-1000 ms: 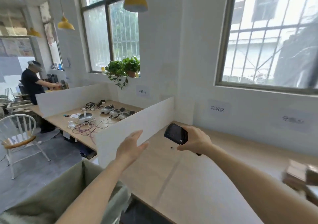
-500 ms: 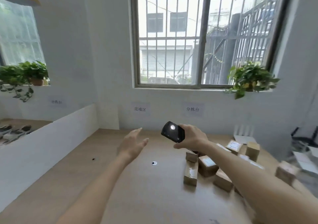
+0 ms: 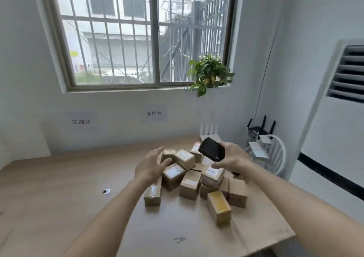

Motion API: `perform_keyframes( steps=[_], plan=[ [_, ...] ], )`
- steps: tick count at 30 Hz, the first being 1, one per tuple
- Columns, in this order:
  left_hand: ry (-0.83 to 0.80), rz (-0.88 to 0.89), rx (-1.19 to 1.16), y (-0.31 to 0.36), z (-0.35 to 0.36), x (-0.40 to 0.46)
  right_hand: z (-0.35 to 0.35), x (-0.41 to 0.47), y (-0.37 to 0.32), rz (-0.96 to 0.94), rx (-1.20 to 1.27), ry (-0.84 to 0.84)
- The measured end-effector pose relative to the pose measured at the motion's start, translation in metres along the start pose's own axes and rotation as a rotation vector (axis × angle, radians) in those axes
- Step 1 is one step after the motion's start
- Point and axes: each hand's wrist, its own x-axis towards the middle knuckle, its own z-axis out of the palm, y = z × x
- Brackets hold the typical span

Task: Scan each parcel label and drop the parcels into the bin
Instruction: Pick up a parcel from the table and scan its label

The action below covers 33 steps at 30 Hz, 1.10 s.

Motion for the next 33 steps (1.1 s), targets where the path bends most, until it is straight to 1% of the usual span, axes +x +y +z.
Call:
perform_keyframes(
  steps=[6, 9, 17, 23, 29, 33],
  plan=[
    [-0.089, 0.072, -0.005, 0.031, 0.066, 0.054, 0.01, 0.029, 0.068, 0.117, 0.002, 0.011],
    [-0.135, 0.092, -0.048, 0.034, 0.095, 0.089, 0.014, 0.05, 0.092, 0.176, -0.016, -0.003],
    [-0.214, 0.065, -0.054, 0.03, 0.166, 0.179, 0.037, 0.124, 0.138, 0.267, 0.001, -0.012],
    [-0.299, 0.136, -0.06, 0.027, 0.212, 0.233, 0.063, 0.168, 0.167, 0.331, 0.008, -0.025],
    [-0.372, 0.115, -0.045, 0.017, 0.257, 0.265, 0.098, 0.196, 0.197, 0.384, 0.038, -0.102],
    [-0.42, 0.064, -0.039, 0.005, 0.293, 0.28, 0.135, 0.22, 0.225, 0.411, 0.131, -0.146]
  ],
)
